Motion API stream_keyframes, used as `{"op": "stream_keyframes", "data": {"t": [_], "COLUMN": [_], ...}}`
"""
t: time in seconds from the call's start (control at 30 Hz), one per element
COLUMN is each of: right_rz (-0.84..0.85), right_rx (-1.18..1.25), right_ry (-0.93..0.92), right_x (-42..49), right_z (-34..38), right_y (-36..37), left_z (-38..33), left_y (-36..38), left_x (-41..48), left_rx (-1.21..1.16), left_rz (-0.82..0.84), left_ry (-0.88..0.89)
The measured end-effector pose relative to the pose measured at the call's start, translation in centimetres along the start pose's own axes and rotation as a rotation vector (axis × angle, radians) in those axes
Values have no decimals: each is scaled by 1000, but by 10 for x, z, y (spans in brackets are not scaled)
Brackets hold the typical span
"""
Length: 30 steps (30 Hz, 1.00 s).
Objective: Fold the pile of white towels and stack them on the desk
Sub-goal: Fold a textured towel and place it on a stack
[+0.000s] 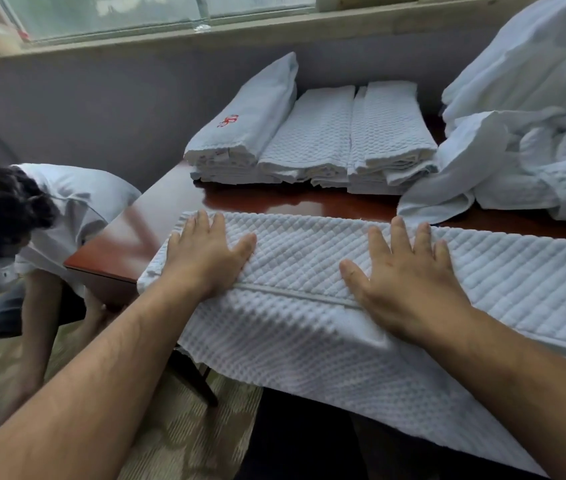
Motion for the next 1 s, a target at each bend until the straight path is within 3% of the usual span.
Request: {"op": "stream_keyframes", "data": {"t": [0.27, 0.47, 0.6, 1.0], "right_rz": [-75, -93, -66, -82], "right_rx": [110, -66, -14, -29], "right_ry": [-20, 481, 737, 698], "right_x": [-3, -83, -128, -76], "right_z": [-13, -135, -195, -216], "right_y": [-22, -49, -44, -47], "left_z": [-19, -129, -182, -213], "left_y": [-11, 2, 11, 16], "left_x": [-8, -78, -102, -63], "left_rx": [-36, -140, -111, -115], "left_rz": [8, 62, 120, 105], "left_ry": [-63, 95, 75, 32]}}
Point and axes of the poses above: each hand's wrist, its own x-axis towards the middle knuckle, its own y-axis out of the palm, z = x × y, the point moved 10 cm from there along x, towards the middle knuckle, and after that the axes turned 11 degrees about -y, right-handed, at the moved point
